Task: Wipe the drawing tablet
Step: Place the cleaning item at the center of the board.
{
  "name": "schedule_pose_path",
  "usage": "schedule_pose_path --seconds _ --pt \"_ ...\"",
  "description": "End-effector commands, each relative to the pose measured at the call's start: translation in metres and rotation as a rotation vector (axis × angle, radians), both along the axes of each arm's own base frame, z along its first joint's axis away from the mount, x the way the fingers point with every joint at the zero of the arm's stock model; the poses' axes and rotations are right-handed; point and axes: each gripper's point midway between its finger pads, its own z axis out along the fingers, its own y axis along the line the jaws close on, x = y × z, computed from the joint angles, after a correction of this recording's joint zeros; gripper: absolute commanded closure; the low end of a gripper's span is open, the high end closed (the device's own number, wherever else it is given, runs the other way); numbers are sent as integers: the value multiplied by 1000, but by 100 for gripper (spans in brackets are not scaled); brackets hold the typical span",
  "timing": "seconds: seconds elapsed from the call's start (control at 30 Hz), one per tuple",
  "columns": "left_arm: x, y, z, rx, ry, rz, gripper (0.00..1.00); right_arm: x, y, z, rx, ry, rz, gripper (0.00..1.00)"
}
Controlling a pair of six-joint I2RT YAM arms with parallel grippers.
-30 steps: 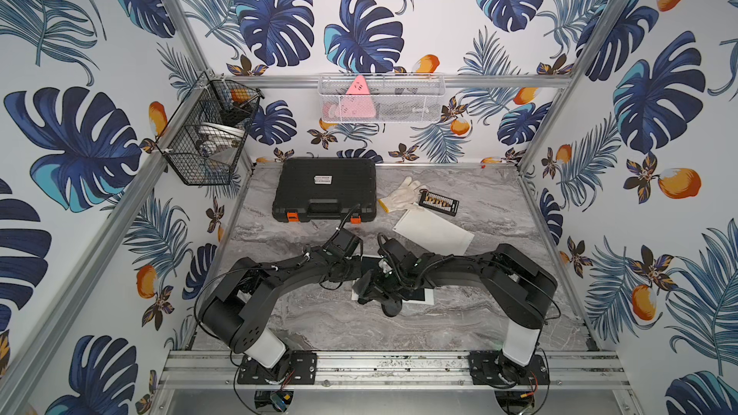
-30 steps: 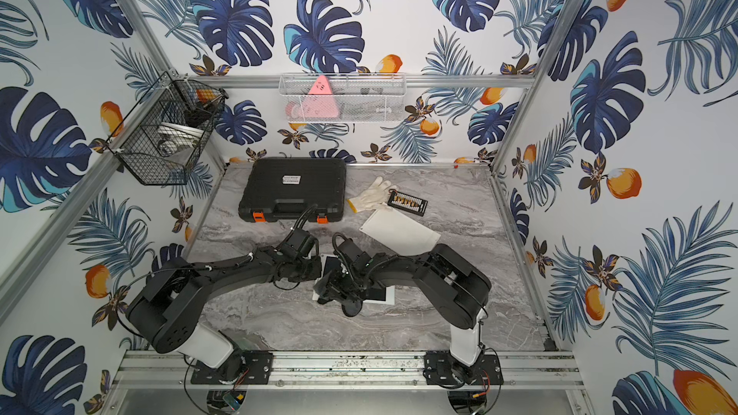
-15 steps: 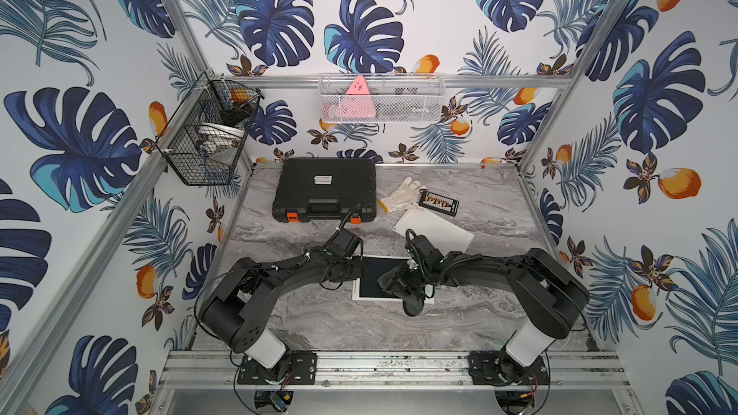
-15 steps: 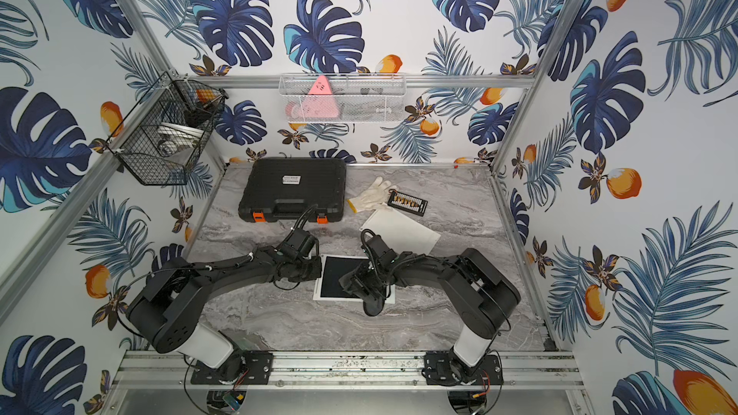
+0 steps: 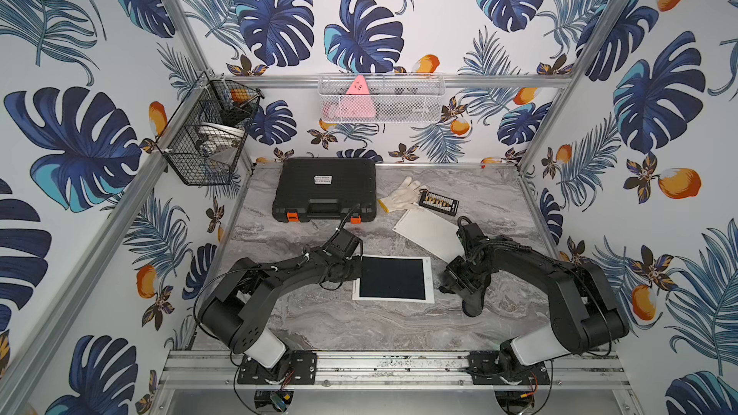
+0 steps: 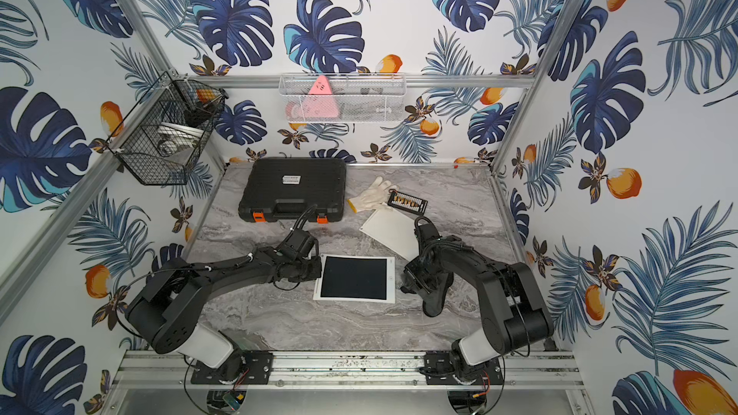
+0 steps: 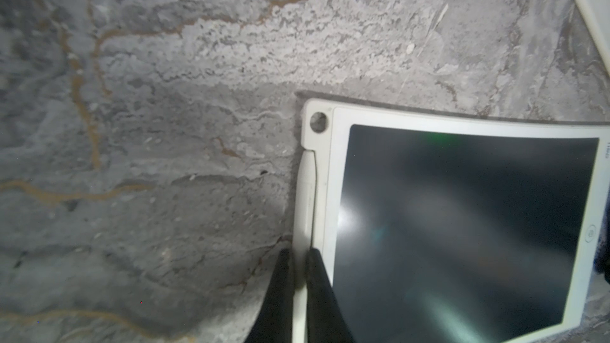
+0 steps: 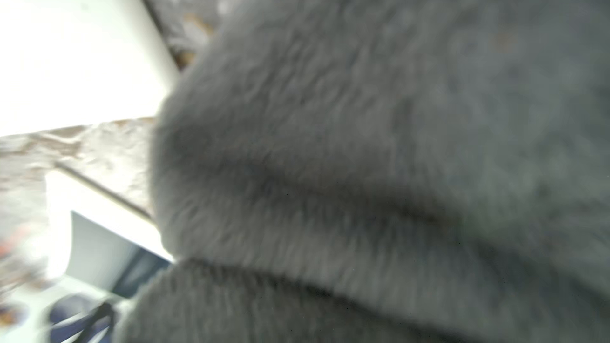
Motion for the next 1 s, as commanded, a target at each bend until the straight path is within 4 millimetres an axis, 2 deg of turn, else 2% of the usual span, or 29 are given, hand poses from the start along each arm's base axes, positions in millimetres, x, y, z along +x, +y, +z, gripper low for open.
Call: schedule_pose_path --seconds 0.0,0.07,0.17,0.27,0.3,0.4,0.47,0.53,0.6,0.67,0.73,0.83,0.97 --pt "-84 62 -38 279 364 61 90 -6 18 7 -46 1 169 100" --pt "-82 64 -35 294 363 75 90 -12 41 8 -37 -6 244 100" --pt "-78 66 -30 309 348 83 90 -16 42 5 -57 2 277 100" --pt "-75 66 -23 318 346 71 90 -13 6 6 -134 27 230 100" --pt "-73 65 -20 319 339 58 90 -8 -15 8 -151 24 174 100" --pt "-68 63 -13 321 324 14 87 -4 -56 11 -195 0 87 100" --pt "-64 60 -5 321 318 -20 83 -2 -63 10 -152 8 86 99" --pt "-56 55 7 308 284 -44 76 -2 -68 12 -156 38 118 91" --pt "-50 50 19 282 260 -53 69 2 -68 18 -151 11 130 76" --pt "-42 43 31 252 234 -63 56 9 -65 31 -138 -35 141 62" --pt "-33 38 43 225 207 -79 48 18 -60 49 -114 -91 154 51" --pt "-23 34 57 163 191 -79 41 29 -55 74 -95 -154 171 41" --pt "-16 32 66 53 192 -44 33 39 -50 102 -72 -209 200 36"
